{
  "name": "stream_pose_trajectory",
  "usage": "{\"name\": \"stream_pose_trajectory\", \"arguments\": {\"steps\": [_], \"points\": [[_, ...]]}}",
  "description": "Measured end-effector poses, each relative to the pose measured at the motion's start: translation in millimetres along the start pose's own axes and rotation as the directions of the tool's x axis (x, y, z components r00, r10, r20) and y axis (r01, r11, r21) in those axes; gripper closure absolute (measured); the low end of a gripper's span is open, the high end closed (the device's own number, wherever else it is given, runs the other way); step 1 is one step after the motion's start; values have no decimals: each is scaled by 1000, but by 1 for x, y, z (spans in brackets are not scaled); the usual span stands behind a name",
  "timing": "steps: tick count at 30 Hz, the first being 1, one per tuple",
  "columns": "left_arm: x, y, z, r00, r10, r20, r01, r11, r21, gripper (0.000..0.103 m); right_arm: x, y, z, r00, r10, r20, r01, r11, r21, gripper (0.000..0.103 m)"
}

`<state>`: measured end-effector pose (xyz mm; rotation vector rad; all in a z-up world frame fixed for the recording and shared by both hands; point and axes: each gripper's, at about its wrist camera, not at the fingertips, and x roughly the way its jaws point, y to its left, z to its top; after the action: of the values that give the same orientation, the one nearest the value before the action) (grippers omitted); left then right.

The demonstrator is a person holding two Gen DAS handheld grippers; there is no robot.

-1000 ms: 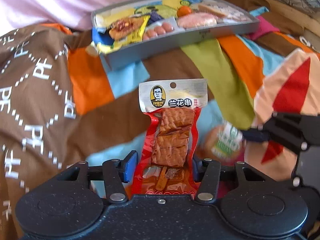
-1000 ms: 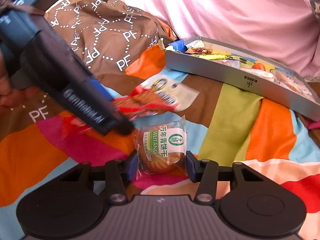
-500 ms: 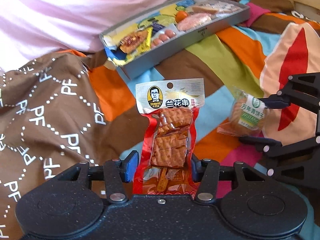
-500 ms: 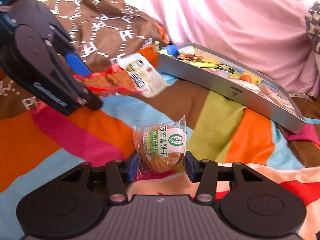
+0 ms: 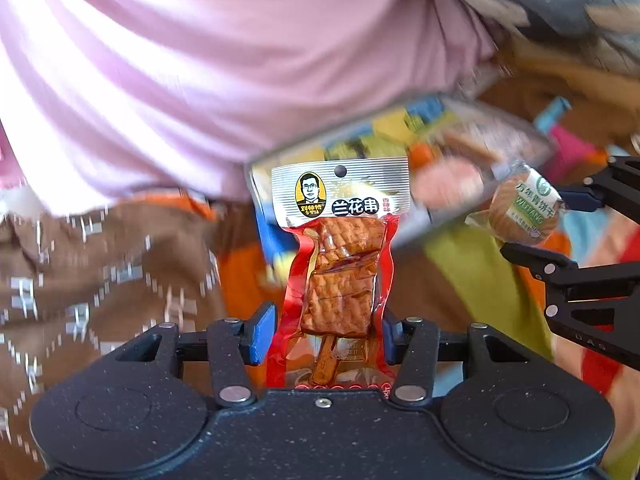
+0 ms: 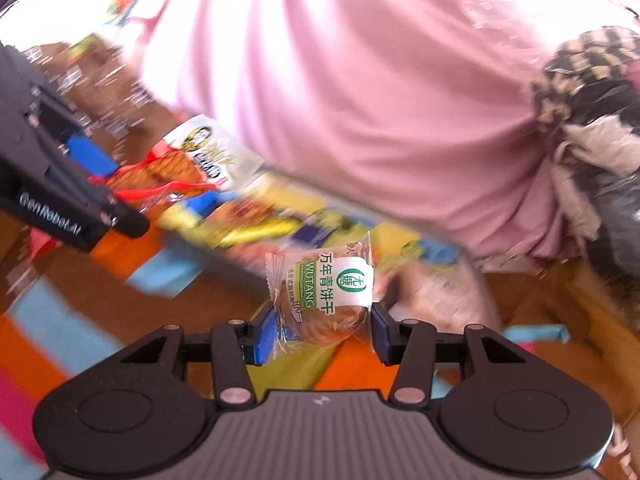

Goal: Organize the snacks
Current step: 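Lift and carry the strip packet and biscuit with both tools over the tray, then lower the strip packet and biscuit into the tray and open both tools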

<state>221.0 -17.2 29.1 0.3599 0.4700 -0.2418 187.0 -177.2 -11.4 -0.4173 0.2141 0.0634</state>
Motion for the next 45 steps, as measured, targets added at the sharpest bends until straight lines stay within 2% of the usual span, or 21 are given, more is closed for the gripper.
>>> {"name": "stream_pose_trajectory", "arguments": {"steps": [5, 10, 16, 23, 28, 37, 45], "points": [[24, -3, 46, 996, 54, 70, -54, 999, -7, 50, 25, -24, 25, 996, -83, 36, 83, 996, 15, 50], [48, -1, 77, 988, 108, 110, -100, 992, -74, 50, 49, -50, 41, 987, -153, 44, 148, 985, 87, 50], [83, 1, 95, 981, 166, 98, -150, 977, -154, 50, 74, -64, 47, 979, -201, 37, 195, 973, 125, 50], [120, 4, 93, 979, 196, 45, -181, 955, -234, 50, 100, -68, 38, 982, -190, 1, 188, 971, 146, 50], [138, 0, 88, 979, 203, 20, -192, 950, -247, 50, 109, -67, 30, 985, -171, -23, 173, 971, 167, 50], [152, -11, 84, 983, 181, 5, -175, 953, -247, 50, 122, -66, 14, 988, -138, -73, 150, 968, 201, 50], [159, -14, 83, 984, 176, -1, -171, 955, -244, 49, 125, -64, 10, 990, -120, -69, 131, 970, 205, 50]]}}
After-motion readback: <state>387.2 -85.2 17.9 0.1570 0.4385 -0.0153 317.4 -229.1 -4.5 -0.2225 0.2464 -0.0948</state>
